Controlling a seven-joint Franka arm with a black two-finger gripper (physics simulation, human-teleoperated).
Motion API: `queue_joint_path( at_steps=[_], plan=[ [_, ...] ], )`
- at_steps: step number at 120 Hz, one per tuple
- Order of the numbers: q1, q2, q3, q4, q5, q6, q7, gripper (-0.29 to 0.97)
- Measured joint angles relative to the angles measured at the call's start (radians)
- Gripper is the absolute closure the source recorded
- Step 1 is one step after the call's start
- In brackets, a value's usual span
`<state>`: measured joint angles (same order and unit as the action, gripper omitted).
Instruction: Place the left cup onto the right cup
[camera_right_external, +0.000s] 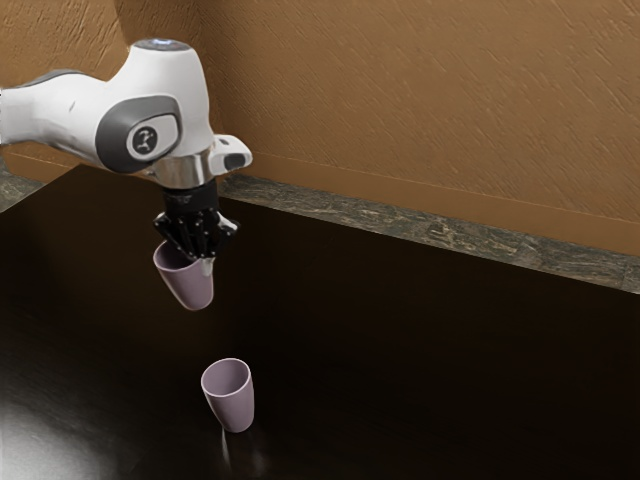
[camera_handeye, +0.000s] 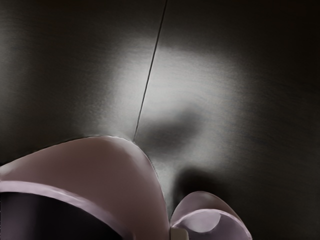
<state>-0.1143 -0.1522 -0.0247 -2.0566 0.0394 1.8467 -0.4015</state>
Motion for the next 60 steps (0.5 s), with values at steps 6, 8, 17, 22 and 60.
queue_joint_path(
  at_steps=[6,8,17,22,60],
  plan=[
    [0.0,-0.001,-0.003,-0.003,-0.014,-0.005,-0.021,0.78],
    [0.0,-0.001,-0.004,-0.004,-0.02,-0.007,-0.027,0.78],
    [0.001,0.0,-0.006,-0.009,-0.039,-0.012,-0.057,0.78],
    [0.003,0.001,-0.014,-0.01,-0.047,-0.014,-0.075,0.78],
    [-0.009,0.002,-0.044,-0.034,-0.109,-0.019,-0.2,0.78]
  ],
)
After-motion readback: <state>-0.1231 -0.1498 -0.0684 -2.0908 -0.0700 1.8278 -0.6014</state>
